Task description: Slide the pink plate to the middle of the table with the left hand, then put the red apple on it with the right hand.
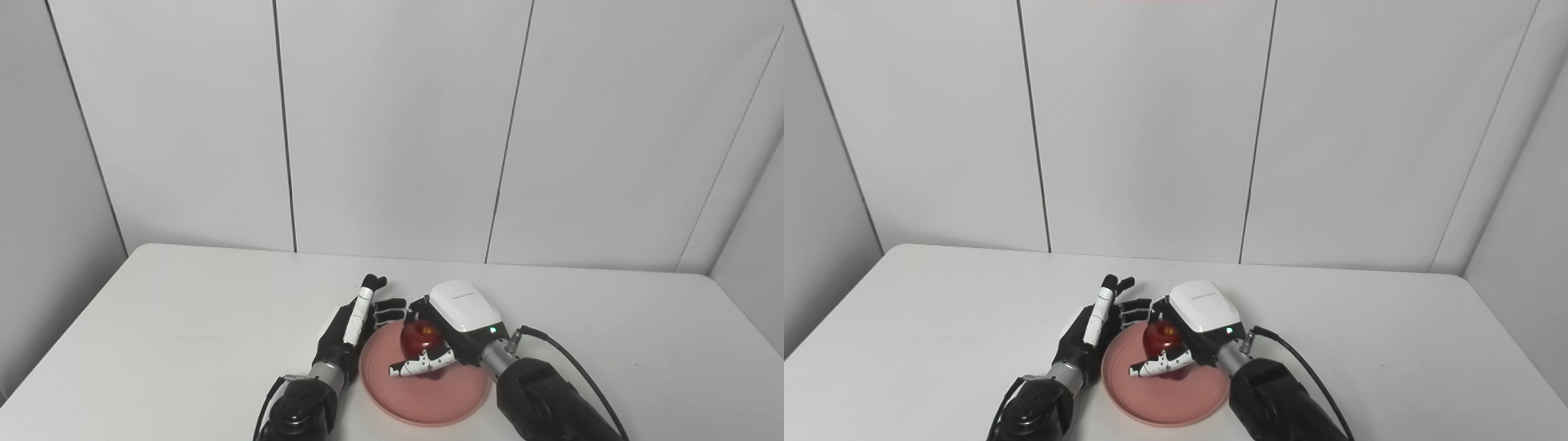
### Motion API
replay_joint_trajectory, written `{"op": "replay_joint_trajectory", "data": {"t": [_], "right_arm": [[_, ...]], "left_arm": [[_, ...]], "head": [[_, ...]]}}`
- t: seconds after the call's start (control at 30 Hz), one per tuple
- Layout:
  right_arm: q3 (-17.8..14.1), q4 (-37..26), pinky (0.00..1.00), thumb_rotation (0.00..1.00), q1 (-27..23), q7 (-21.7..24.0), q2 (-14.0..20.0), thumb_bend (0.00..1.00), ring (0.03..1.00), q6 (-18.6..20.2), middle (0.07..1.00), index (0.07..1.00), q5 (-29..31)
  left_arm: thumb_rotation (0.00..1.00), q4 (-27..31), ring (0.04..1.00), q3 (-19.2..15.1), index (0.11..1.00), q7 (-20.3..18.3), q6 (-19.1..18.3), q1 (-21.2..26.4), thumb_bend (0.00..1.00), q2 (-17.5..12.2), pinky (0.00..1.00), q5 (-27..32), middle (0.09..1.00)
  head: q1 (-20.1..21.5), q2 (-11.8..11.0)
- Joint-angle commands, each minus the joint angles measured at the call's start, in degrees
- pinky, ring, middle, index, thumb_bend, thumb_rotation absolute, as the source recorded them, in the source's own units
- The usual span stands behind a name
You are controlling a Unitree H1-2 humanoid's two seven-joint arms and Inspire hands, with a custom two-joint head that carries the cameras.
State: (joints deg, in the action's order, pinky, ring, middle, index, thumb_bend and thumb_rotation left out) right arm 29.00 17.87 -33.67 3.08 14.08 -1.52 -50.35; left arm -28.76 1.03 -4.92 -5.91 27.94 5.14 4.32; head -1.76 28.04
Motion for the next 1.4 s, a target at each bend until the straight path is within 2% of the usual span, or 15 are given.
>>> {"op": "replay_joint_trajectory", "data": {"t": [0.0,0.13,0.2,0.33,0.47,0.87,1.1,1.3,1.37], "right_arm": [[-0.5,-1.6,0.37,0.70,-2.2,-1.2,0.7,0.81,0.444,-1.7,0.507,0.550,-0.4],[-0.3,-1.9,0.42,0.74,-2.1,-1.5,1.3,0.88,0.497,-2.0,0.558,0.597,-1.1],[-0.3,-2.0,0.44,0.82,-2.1,-1.6,1.5,0.93,0.522,-2.3,0.584,0.631,-1.2],[-0.5,-2.7,0.47,0.91,-2.0,-1.1,1.8,0.99,0.553,-2.6,0.614,0.671,-0.8],[-0.7,-3.0,0.51,0.99,-2.1,-1.0,2.3,1.00,0.587,-3.7,0.646,0.699,0.0],[-1.6,-2.3,0.57,1.00,-2.3,-3.4,2.8,1.00,0.623,-7.2,0.666,0.701,0.9],[-2.7,-2.3,0.60,1.00,-2.5,-3.8,2.6,1.00,0.650,-7.8,0.690,0.721,1.4],[-6.3,-2.3,0.60,1.00,-1.8,-2.9,1.1,1.00,0.683,-8.4,0.723,0.736,8.1],[-8.6,-2.9,0.63,1.00,-1.1,-1.7,-0.3,1.00,0.717,-7.4,0.754,0.755,13.0]], "left_arm": [[0.98,0.1,0.731,0.0,0.886,-0.2,-1.1,1.7,0.85,0.0,0.71,0.2,0.724],[0.99,0.0,0.736,0.5,0.888,0.4,-1.2,1.8,0.86,-0.2,0.68,-0.6,0.728],[1.00,-0.1,0.728,0.6,0.885,0.8,-1.3,1.8,0.86,-0.3,0.64,-1.0,0.723],[1.00,-0.2,0.719,0.7,0.883,1.3,-1.3,1.9,0.86,-0.3,0.61,-1.5,0.716],[1.00,-0.2,0.726,0.9,0.883,1.0,-1.2,1.9,0.85,-0.5,0.63,-1.6,0.718],[1.00,0.2,0.753,0.8,0.880,0.6,-1.7,1.8,0.85,-0.4,0.71,-1.0,0.740],[0.98,0.1,0.756,0.3,0.880,0.3,-1.6,1.8,0.85,-0.1,0.74,-0.1,0.743],[0.99,0.1,0.763,0.6,0.895,0.4,-1.2,1.7,0.86,-0.2,0.74,-0.5,0.793],[1.00,0.2,0.767,0.8,0.911,0.4,-1.5,1.6,0.87,-0.2,0.76,-0.7,0.789]], "head": [[0.0,0.1],[0.0,0.1],[-0.1,0.1],[0.0,0.0],[0.0,0.0],[0.1,0.0],[0.0,0.0],[0.0,0.0],[0.0,0.2]]}}
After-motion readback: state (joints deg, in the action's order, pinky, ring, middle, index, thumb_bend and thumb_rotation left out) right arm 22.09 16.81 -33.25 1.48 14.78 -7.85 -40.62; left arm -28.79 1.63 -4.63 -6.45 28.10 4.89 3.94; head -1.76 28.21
